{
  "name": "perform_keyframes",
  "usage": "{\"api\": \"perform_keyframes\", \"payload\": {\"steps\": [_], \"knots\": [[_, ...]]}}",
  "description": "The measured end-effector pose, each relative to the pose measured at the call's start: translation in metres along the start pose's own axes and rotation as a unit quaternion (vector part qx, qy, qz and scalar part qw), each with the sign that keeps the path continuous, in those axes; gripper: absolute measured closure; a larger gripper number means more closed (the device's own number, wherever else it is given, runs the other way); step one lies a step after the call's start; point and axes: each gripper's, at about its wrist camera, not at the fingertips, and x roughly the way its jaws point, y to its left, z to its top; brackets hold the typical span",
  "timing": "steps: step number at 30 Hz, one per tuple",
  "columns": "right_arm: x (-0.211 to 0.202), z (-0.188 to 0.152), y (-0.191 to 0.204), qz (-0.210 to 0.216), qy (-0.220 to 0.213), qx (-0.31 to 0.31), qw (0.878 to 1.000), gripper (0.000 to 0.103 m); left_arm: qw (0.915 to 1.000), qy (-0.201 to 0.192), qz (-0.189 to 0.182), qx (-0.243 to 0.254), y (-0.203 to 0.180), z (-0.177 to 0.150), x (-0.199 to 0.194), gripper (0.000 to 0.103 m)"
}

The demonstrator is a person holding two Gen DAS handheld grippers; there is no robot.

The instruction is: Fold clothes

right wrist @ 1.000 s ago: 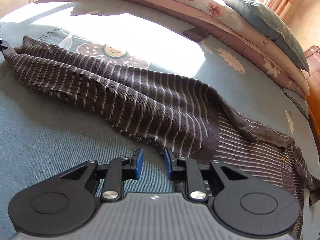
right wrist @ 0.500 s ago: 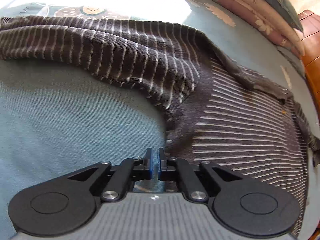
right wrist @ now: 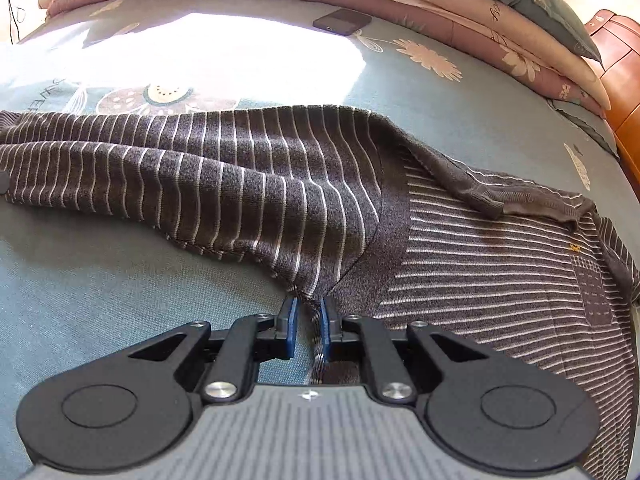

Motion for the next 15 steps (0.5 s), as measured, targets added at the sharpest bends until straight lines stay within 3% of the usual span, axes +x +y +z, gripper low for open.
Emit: {"api": "perform_keyframes", "payload": {"steps": [4, 8, 11, 15], "knots": [[0.003, 0.025, -0.029, -0.004, -0.024, -0.002, 1.000, 0.089, 0.9996, -0.006, 0.008, 0.026, -0.025, 0.001, 0.006, 0.073], [0.028, 0.049, -0.076, -0.039, -0.020, 0.006, 0.999, 0.087, 0.9950, -0.030, -0.022, 0.093, -0.073, 0.011, 0.020, 0.068], [0.054, 0.058, -0.116, -0.062, -0.007, 0.042, 0.997, 0.087, 0.9860, -0.029, -0.067, 0.150, -0.114, 0.015, 0.043, 0.064], [0.079, 0.054, -0.165, -0.067, 0.012, 0.103, 0.992, 0.086, 0.9672, -0.002, -0.140, 0.212, -0.173, 0.012, 0.084, 0.064]]}}
